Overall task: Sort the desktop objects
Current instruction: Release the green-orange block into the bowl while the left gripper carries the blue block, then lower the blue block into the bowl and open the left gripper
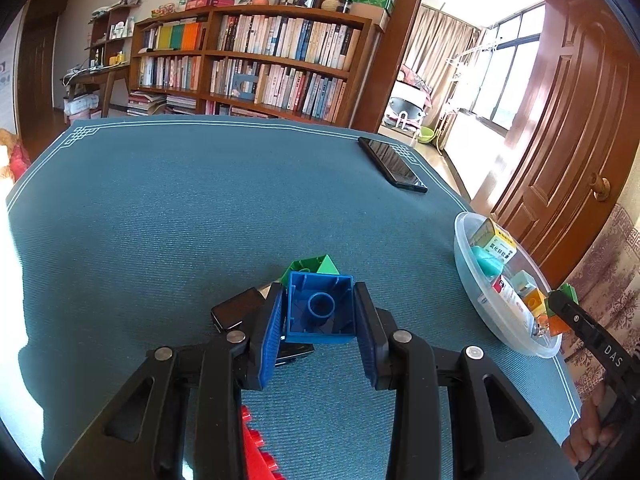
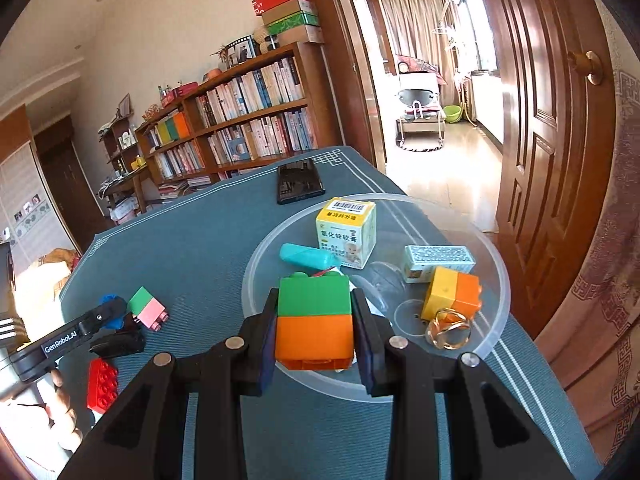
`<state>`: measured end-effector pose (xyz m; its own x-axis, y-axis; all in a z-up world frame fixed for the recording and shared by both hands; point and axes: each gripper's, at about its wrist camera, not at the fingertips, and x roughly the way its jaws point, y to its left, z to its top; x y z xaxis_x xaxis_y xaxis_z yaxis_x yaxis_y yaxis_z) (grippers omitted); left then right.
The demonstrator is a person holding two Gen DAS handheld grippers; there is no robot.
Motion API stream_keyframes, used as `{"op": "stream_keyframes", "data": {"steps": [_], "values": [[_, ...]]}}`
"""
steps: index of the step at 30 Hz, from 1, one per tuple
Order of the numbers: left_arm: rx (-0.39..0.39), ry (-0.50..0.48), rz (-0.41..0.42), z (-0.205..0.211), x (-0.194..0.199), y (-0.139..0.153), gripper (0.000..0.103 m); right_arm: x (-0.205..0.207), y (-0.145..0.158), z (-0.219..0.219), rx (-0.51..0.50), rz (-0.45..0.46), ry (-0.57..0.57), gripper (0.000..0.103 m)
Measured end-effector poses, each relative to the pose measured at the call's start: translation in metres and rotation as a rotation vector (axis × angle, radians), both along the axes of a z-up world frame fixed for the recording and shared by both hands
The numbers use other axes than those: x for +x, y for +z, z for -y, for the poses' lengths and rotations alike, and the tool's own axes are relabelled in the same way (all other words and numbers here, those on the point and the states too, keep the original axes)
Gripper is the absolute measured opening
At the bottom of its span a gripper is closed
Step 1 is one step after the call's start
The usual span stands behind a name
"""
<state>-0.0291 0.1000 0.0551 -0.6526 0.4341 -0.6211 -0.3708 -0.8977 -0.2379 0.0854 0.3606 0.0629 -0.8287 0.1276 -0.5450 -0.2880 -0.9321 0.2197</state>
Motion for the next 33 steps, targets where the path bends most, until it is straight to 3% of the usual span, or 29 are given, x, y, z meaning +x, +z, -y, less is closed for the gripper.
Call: {"op": "stream_keyframes", "data": {"steps": [10,17,28,33], "values": [[-0.037,-0.035,-0.019,-0.022,0.010,0.001,0.037,-0.011,-0.018,-0.043,0.010,0.016,-0.146,0.037],[-0.060,-0.064,-0.020,-0.037,0.015,0.002,0.037,0.002,-0.017,-0.048,0.010,-0.043,-0.173,0.057],[-0.080,-0.178,-0.052,-0.090,0.029,0.021,0.037,0.027,-0.005,-0.054,0.043,-0.135,-0.269,0.068],[-0.098,-0.239,-0.078,-0.125,0.033,0.025,0.037,0.029,-0.007,-0.064,0.005,-0.117,-0.306,0.069]]}}
